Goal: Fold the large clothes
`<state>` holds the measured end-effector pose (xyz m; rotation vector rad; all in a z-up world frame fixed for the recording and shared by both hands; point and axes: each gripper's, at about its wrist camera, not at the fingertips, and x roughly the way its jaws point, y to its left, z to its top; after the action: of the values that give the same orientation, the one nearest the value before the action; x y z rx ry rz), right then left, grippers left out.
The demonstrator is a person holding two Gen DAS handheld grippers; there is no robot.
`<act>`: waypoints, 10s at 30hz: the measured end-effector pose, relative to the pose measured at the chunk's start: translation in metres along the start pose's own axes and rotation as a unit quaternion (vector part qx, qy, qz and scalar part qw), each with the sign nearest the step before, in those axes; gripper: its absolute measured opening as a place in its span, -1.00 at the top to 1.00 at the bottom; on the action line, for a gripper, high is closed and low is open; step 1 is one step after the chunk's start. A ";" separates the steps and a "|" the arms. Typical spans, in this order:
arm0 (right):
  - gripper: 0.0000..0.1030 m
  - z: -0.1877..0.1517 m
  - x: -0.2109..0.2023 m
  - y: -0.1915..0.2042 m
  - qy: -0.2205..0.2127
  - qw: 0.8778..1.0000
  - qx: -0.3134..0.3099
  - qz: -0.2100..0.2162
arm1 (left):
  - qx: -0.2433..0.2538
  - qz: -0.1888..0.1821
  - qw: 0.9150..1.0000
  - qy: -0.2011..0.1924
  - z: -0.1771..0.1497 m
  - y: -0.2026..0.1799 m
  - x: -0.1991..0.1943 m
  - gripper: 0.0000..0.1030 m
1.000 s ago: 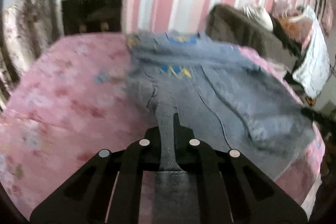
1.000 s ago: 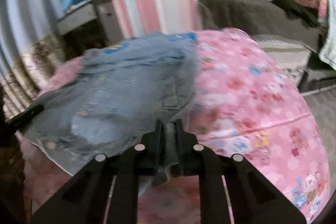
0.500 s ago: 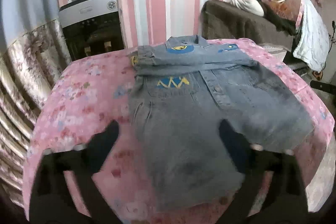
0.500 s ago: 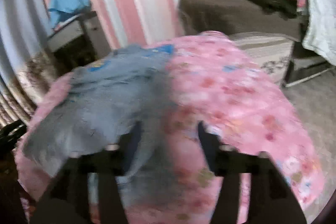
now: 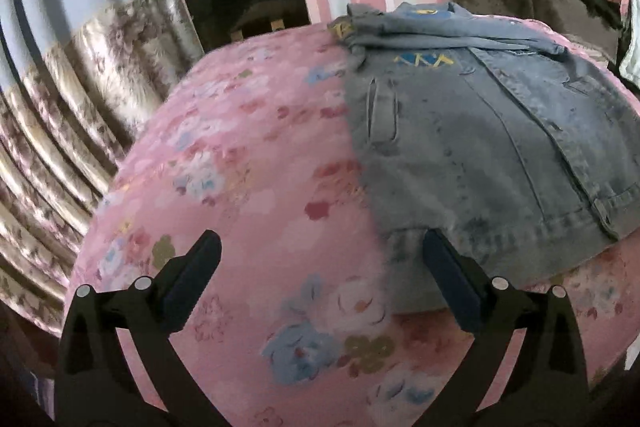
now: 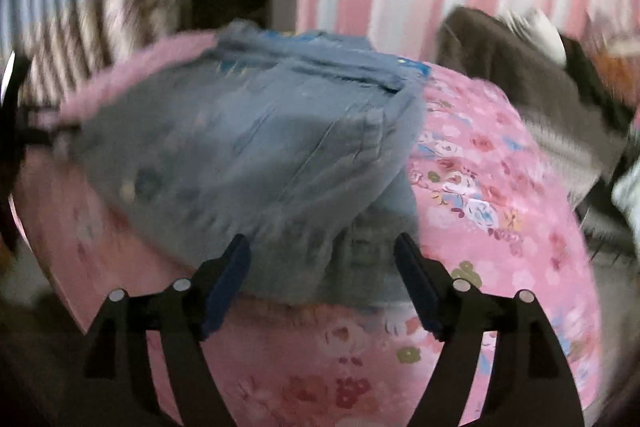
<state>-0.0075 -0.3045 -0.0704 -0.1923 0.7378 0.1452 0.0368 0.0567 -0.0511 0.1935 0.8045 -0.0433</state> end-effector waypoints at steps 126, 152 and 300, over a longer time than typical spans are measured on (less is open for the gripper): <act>0.84 0.023 -0.043 -0.091 -0.093 0.979 0.178 0.047 | -0.058 -0.154 0.984 -0.071 0.048 -0.032 -0.049 0.78; 0.85 0.308 0.205 -0.195 -0.127 0.968 0.212 -0.032 | -0.046 -0.026 0.994 -0.097 0.361 -0.063 0.192 0.76; -0.38 0.187 0.231 -0.162 -0.023 0.953 0.299 0.027 | -0.080 -0.043 0.993 -0.074 0.232 -0.035 0.144 -0.90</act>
<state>0.3154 -0.4056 -0.0717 0.4099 0.7098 -0.0264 0.2976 -0.0160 -0.0035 0.0031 0.6652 -0.0737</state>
